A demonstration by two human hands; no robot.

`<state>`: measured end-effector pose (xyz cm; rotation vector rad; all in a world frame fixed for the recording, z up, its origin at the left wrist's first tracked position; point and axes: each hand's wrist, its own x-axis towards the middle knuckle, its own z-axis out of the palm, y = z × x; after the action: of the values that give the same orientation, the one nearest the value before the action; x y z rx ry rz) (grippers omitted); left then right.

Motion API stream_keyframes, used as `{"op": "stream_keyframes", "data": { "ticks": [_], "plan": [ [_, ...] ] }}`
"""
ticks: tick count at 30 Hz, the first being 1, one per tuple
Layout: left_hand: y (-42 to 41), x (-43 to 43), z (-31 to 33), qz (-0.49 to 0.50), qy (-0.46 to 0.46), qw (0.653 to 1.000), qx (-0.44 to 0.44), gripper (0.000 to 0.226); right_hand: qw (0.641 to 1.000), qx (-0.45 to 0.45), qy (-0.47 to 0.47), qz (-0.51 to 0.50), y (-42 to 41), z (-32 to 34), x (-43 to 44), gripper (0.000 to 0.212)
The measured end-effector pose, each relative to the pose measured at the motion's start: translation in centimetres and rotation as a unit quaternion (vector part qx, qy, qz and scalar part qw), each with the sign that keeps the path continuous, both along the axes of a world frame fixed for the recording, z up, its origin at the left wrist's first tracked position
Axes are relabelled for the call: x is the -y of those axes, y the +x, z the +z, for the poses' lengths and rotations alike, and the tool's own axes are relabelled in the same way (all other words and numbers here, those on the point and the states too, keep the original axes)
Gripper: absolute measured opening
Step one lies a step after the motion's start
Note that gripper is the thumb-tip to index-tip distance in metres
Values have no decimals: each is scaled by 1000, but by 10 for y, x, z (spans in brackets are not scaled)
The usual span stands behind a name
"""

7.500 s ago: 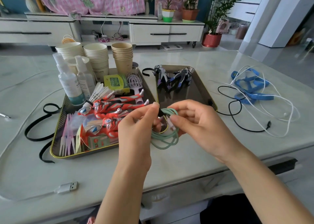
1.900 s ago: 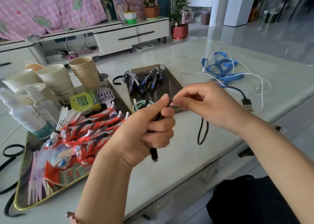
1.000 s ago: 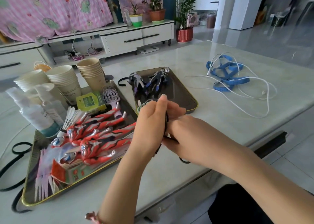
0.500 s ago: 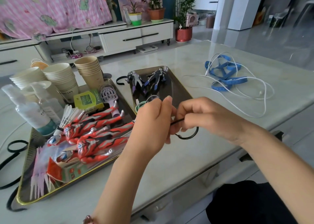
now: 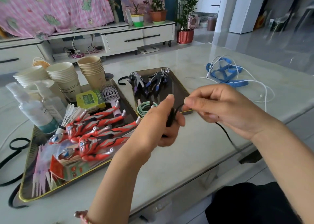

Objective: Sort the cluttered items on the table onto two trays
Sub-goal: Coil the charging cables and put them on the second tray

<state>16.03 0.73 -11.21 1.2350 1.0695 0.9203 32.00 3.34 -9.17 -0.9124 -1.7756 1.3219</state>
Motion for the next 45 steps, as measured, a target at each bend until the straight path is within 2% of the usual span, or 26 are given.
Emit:
{"op": "stream_keyframes", "data": {
  "ticks": [2, 4, 7, 9, 11, 13, 15, 17, 19, 21, 25, 28, 30, 32, 34, 35, 38, 40, 43, 45],
  "plan": [
    [-4, 2, 1, -70, -51, 994, 63, 56, 997, 11, 48, -60, -3, -2, -3, 27],
    [-9, 1, 0, -152, -112, 970, 155, 53, 993, 3, 75, -90, -5, -3, -4, 28],
    [-11, 2, 5, -278, -181, 881, 337, 45, 991, -10, 83, -102, -7, -6, -5, 26],
    [-12, 3, 8, -272, -153, 857, 411, 44, 991, -6, 85, -104, -10, -10, -6, 14],
    [-14, 1, 9, -248, -128, 836, 473, 42, 988, 22, 117, -98, -17, -18, -7, 27],
    [-22, -3, 7, -203, -124, 816, 526, 38, 977, 95, 167, -96, -23, -25, -3, 37],
    [-29, -7, 3, -151, -129, 808, 555, 33, 958, 174, 211, -91, -27, -28, 3, 31],
    [-30, -9, 3, -87, -121, 815, 559, 31, 936, 228, 255, -86, -31, -31, 10, 29],
    [-25, -11, 5, 26, -86, 853, 514, 26, 910, 273, 305, -71, -39, -32, 20, 28],
    [-18, -13, 4, 91, -31, 887, 452, 27, 889, 317, 327, -47, -46, -31, 26, 24],
    [-8, -14, -2, 120, 37, 939, 320, 29, 885, 326, 330, -34, -44, -28, 27, 18],
    [-4, -11, -5, 142, 73, 975, 156, 30, 886, 328, 328, -29, -41, -25, 24, 19],
    [-1, -9, -8, 160, 98, 982, 15, 30, 883, 334, 330, -24, -40, -26, 23, 9],
    [0, -9, -12, 165, 136, 968, -129, 33, 880, 342, 327, -36, -38, -26, 22, 9],
    [1, -7, -14, 152, 161, 951, -214, 44, 885, 336, 317, -49, -33, -24, 20, 9],
    [2, -5, -13, 139, 163, 950, -226, 50, 889, 331, 312, -51, -30, -22, 19, 8],
    [5, 1, -5, 80, 134, 973, -172, 73, 910, 293, 287, -55, -21, -17, 15, 5],
    [4, 2, -4, 36, 106, 979, -172, 81, 922, 260, 279, -64, -16, -15, 13, 5],
    [0, 0, -9, -45, 11, 983, -176, 91, 929, 224, 283, -78, -10, -13, 8, 10],
    [-4, 0, -9, -107, -57, 980, -157, 87, 935, 186, 284, -101, -2, -12, 1, 9]
  ]
}}
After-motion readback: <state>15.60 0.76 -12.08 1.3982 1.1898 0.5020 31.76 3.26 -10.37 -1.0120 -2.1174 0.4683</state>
